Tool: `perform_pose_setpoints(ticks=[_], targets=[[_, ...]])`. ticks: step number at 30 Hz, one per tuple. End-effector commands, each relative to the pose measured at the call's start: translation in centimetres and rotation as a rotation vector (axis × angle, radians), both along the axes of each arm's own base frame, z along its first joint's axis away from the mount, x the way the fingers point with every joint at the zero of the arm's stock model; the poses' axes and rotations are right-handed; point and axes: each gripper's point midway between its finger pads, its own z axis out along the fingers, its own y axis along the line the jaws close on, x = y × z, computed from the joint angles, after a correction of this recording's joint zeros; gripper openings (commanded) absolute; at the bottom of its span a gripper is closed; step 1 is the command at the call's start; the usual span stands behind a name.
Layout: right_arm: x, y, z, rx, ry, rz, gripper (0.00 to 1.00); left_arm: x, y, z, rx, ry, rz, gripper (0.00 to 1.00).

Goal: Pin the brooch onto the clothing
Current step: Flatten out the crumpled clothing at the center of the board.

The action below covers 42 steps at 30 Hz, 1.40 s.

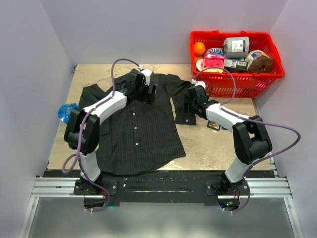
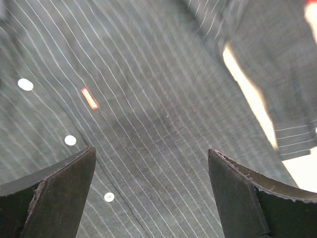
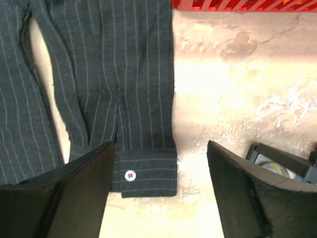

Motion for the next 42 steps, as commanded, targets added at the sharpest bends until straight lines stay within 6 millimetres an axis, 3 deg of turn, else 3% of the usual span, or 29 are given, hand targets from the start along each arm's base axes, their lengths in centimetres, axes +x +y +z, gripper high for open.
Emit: perform_pose_setpoints(ticks=[1,14,17,18,22,28,32,36,38,42], targets=[[0.7,0.5,-0.7,0.032,-0.003,0.025,0.75,0.7,0.4,-2.0,0.032,0.010,-0.002,0.99],[-0.1,-0.1,-3.9,0.070,0.074,0.025,0.67,-2.5,3.9,-9.5,0.094,0.169,0.053,0.99],[-0.2,-0.3,-4.4,0.078,0.085,0.019,0.63,-3.8,5.7,-10.4,0.032,0.234,0.100,0.99],[-0.3,-0.3,-4.6,0.079,0.089,0.019,0.62,-5.3,6.5,-11.6,0.028,0.277,0.111,0.99],[-0.3,-0.4,-5.1,0.094,0.109,0.021,0.58,-7.7,8.0,-12.6,0.036,0.316,0.120,0.99],[-0.5,-0.2,-6.0,0.103,0.140,0.023,0.49,-8.1,8.8,-12.0,0.064,0.297,0.135,0.99],[-0.6,-0.1,-6.5,0.120,0.157,0.028,0.39,-7.4,8.9,-10.4,0.068,0.258,0.134,0.99],[-0.7,-0.1,-6.5,0.122,0.168,0.030,0.17,-6.5,9.6,-7.6,0.097,0.171,0.157,0.99],[-0.6,0.0,-5.7,0.128,0.164,0.040,0.01,-6.2,9.9,-5.8,0.107,0.119,0.166,0.99],[-0.1,1.0,-2.7,0.176,0.106,0.074,0.00,-5.9,10.0,-2.6,0.088,0.031,0.168,0.99]])
